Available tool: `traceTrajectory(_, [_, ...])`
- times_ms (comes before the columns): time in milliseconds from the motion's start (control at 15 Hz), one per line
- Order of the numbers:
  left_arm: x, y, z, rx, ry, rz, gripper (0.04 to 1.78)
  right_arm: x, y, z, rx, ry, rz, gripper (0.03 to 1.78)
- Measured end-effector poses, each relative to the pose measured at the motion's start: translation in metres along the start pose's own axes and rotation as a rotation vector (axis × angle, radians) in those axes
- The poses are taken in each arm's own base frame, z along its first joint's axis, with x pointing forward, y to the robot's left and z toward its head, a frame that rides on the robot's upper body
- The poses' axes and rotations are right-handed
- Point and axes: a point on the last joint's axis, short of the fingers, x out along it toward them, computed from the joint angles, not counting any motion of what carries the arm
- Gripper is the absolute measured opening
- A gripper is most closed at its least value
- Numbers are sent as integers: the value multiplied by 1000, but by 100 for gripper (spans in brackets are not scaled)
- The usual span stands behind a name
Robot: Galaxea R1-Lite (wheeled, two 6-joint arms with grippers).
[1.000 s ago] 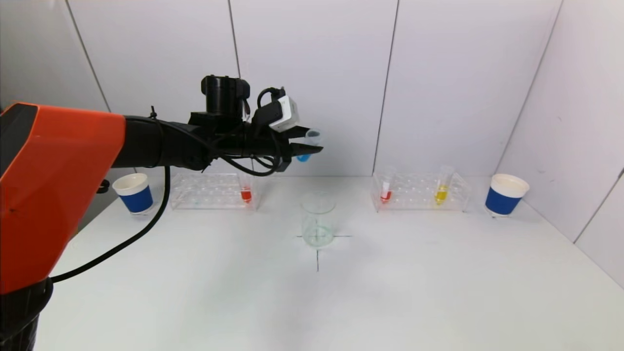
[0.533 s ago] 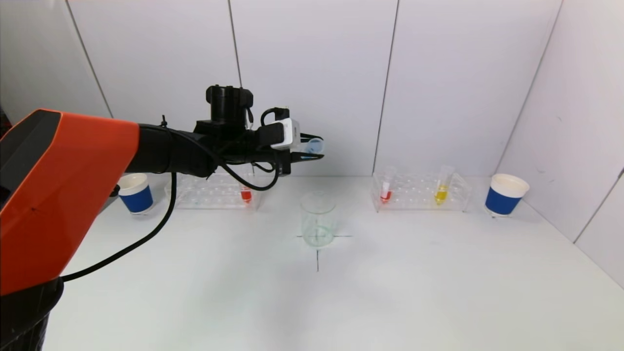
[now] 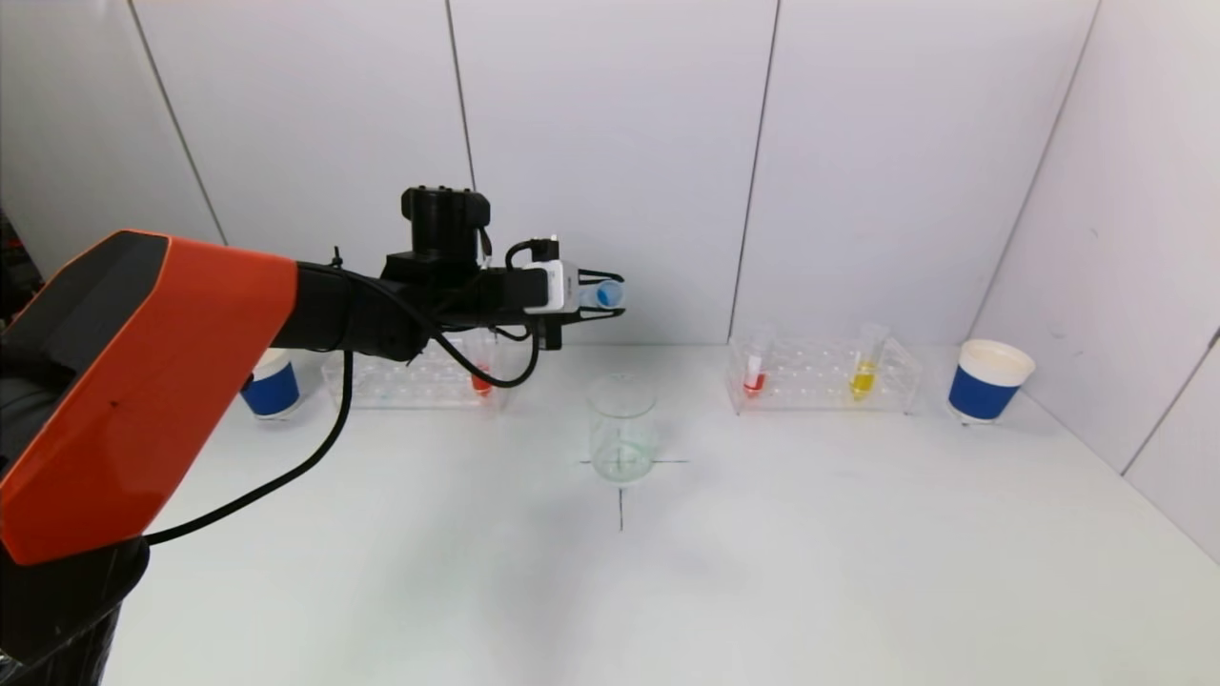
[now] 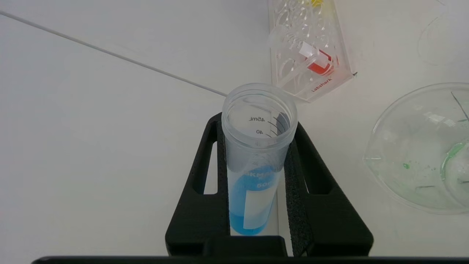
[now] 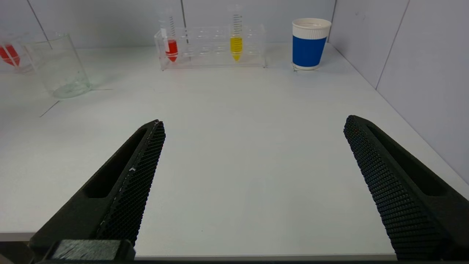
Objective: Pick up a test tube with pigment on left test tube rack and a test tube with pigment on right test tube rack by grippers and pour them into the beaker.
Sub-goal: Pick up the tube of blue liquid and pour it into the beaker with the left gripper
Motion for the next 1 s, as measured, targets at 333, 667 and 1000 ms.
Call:
traceTrajectory(333, [6, -11, -10, 99, 9, -19, 45, 0, 0, 0, 0, 0, 0, 177])
traceTrajectory(667, [15, -22, -17, 163, 27, -35, 45, 0, 0, 0, 0, 0, 0, 177])
traceTrajectory(1000, [17, -26, -20, 223, 39, -39, 45, 0, 0, 0, 0, 0, 0, 177])
